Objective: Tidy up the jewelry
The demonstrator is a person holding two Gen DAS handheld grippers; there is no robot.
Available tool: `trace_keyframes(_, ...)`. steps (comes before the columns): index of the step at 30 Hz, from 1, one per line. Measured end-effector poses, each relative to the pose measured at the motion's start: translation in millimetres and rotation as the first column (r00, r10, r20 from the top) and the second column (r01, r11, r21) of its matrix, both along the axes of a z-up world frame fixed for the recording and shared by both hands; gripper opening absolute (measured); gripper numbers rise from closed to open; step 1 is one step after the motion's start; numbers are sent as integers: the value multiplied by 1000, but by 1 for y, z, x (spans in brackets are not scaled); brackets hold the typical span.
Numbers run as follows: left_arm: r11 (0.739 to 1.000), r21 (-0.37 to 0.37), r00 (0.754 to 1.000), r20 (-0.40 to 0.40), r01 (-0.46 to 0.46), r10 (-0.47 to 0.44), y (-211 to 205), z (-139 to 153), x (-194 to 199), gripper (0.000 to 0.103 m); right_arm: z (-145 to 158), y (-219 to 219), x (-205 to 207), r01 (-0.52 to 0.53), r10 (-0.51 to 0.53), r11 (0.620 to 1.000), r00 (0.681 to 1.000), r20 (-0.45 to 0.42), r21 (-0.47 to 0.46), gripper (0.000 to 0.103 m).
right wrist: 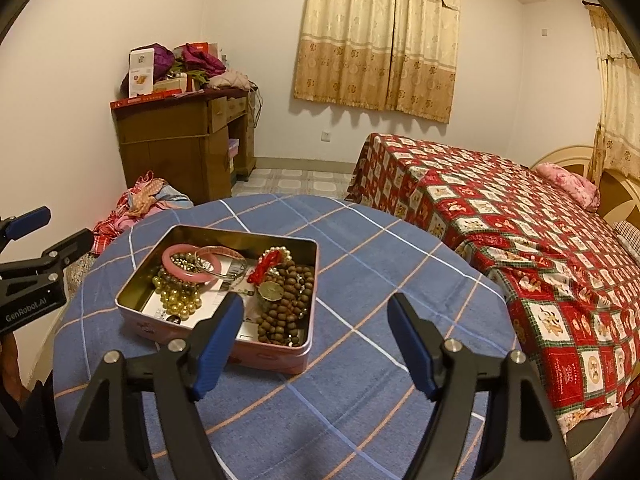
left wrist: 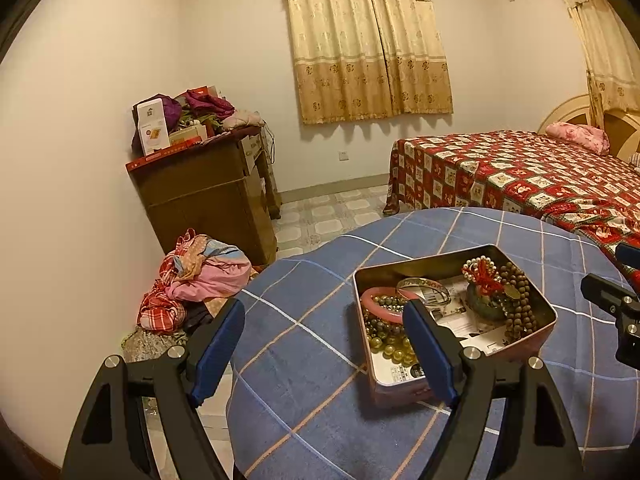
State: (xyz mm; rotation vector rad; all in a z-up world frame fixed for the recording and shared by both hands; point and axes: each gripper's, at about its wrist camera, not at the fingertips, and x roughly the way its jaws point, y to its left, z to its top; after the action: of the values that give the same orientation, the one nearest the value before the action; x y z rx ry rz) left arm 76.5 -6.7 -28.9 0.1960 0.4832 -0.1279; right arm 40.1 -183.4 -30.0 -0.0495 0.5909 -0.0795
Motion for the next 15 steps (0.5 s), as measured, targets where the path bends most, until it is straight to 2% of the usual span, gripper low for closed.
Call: trace_keyframes(15, 1000, 3, 1000, 3, -3, 3, 0, 1, -2, 81, 3, 1, -3, -3, 3, 1000, 1000, 9, 0, 78)
